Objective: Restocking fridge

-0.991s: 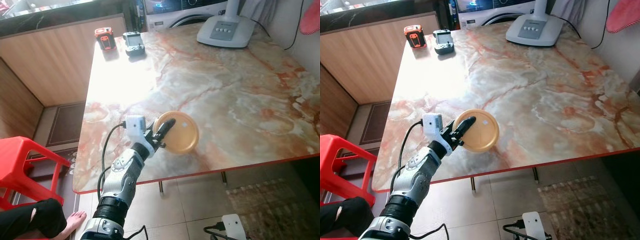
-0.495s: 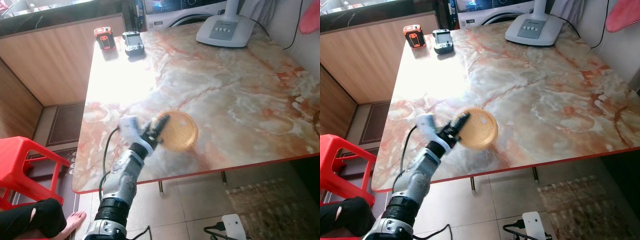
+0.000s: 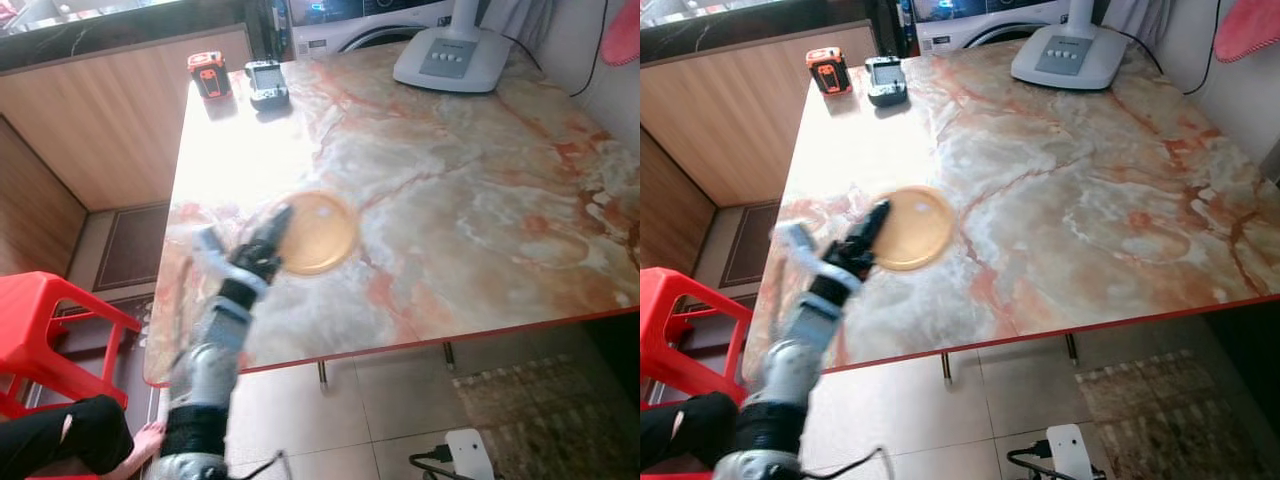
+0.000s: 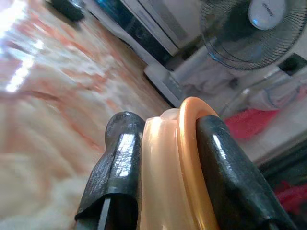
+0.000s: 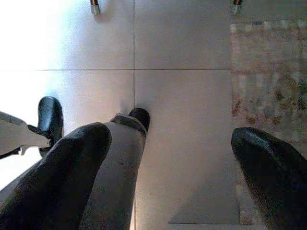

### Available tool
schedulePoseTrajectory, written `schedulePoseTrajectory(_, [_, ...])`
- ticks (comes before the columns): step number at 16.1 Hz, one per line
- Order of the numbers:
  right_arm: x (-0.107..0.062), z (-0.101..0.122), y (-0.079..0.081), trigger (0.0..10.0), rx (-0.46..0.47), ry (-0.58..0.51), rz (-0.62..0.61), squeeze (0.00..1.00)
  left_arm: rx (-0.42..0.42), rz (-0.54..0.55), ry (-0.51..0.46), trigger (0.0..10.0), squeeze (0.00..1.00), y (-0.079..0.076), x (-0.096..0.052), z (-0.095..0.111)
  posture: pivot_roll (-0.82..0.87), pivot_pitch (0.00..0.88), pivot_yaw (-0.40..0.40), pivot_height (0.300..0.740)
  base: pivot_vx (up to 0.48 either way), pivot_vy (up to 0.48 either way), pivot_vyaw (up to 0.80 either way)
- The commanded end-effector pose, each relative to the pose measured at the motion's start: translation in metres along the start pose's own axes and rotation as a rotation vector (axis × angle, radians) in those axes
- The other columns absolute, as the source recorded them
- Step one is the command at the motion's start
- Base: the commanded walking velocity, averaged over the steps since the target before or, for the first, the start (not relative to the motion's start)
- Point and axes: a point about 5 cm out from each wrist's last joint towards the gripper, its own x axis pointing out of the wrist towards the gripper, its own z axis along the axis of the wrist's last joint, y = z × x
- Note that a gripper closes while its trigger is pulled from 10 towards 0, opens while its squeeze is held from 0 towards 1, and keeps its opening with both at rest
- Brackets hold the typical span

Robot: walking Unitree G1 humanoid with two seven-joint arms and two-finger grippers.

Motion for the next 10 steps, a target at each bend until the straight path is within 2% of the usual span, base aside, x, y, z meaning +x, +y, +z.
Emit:
schedulePoseTrajectory(1, [-0.001, -0.009, 0.003, 10.0, 0.019, 0.023, 0.001, 0.00, 0.054, 0.035, -0.013, 10.0, 0.00, 0.003, -0.007, 0.012, -0.08, 0.093, 0.094, 0.740, 0.000, 0.000, 0.00])
schedulePoseTrajectory(2, [-0.002, -0.010, 0.002, 10.0, 0.020, 0.023, -0.003, 0.00, 0.098, 0.056, -0.006, 10.0, 0.00, 0.006, -0.012, 0.016, -0.08, 0.091, 0.095, 0.740, 0.000, 0.000, 0.00])
schedulePoseTrajectory(5, [-0.002, -0.010, 0.003, 10.0, 0.025, 0.023, -0.008, 0.00, 0.159, 0.092, 0.017, 10.0, 0.00, 0.012, -0.021, 0.027, -0.07, 0.072, 0.113, 0.740, 0.000, 0.000, 0.00])
schedulePoseTrajectory(7, [-0.001, -0.011, 0.005, 10.0, 0.037, 0.021, -0.015, 0.00, 0.230, 0.107, 0.027, 10.0, 0.00, 0.015, -0.025, 0.045, -0.06, 0.065, 0.126, 0.740, 0.000, 0.000, 0.00])
schedulePoseTrajectory(10, [-0.001, -0.010, 0.006, 10.0, 0.041, 0.020, -0.016, 0.00, 0.353, 0.114, 0.086, 10.0, 0.00, 0.022, -0.028, 0.051, -0.05, 0.066, 0.127, 0.740, 0.000, 0.000, 0.00])
